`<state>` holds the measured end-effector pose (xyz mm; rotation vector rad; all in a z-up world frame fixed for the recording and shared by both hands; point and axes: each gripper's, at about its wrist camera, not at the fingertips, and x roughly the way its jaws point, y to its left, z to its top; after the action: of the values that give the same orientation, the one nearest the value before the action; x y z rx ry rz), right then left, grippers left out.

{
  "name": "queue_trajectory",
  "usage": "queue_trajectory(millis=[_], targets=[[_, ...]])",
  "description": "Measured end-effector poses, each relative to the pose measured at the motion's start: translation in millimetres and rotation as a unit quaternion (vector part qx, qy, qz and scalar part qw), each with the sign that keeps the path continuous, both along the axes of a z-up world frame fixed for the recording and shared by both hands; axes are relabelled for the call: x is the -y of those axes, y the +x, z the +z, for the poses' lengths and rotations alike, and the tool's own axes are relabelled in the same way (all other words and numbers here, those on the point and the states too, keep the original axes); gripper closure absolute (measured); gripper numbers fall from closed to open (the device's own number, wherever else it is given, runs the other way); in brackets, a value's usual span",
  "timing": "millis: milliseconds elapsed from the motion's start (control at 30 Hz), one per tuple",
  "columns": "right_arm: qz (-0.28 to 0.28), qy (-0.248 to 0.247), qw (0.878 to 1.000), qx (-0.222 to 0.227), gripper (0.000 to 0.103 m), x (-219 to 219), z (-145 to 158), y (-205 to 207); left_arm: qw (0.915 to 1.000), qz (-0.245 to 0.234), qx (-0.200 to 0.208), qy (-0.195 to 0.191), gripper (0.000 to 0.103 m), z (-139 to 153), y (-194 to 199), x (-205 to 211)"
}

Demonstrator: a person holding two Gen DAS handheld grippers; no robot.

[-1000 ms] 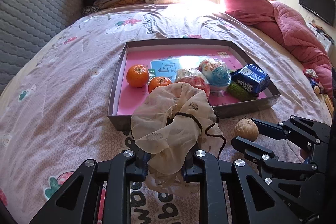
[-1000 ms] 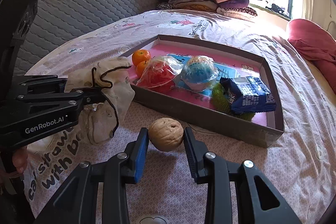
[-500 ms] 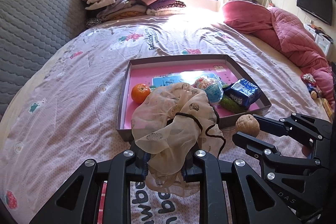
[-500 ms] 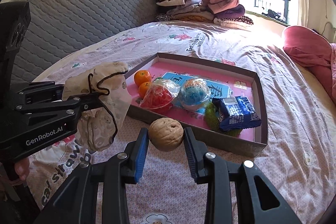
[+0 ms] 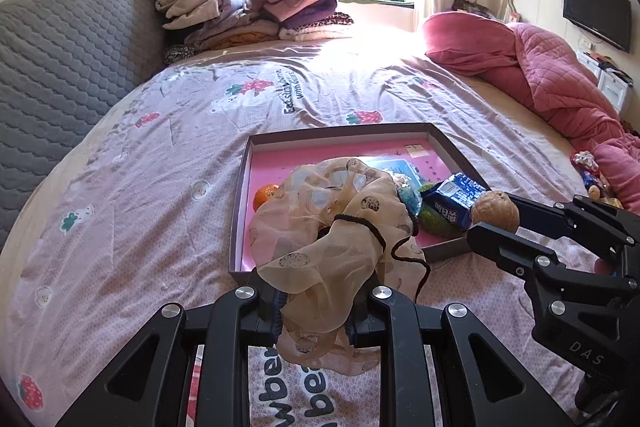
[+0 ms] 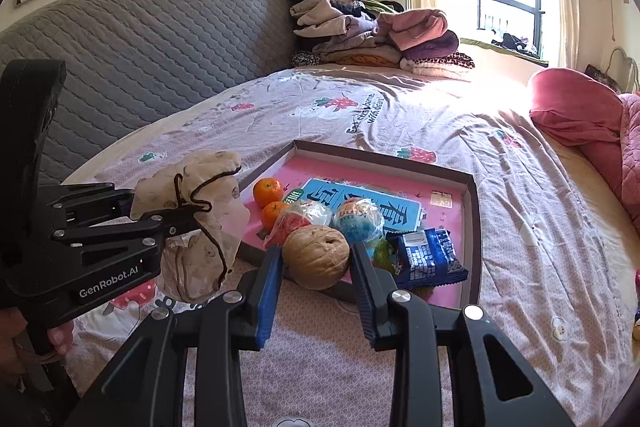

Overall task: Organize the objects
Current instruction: 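Carry the mesh bag in the left tool and walnut in the right tool into the tray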

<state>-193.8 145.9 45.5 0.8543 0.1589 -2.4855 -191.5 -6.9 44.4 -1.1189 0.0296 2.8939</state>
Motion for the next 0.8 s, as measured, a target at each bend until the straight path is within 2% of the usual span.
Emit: queue_trajectory(millis=[567,800], targets=[[-0.022,-0.005,0.999,-0.026,0.068,-19,31,-40,0.9998,0.004,-0.016,-0.009,0.080,19,-43,0],[-0.028,-0.002,0.999,-0.030,0.068,-25,33,-66,0.9998,0.011,-0.014,-0.006,0.080,18,-69,8]])
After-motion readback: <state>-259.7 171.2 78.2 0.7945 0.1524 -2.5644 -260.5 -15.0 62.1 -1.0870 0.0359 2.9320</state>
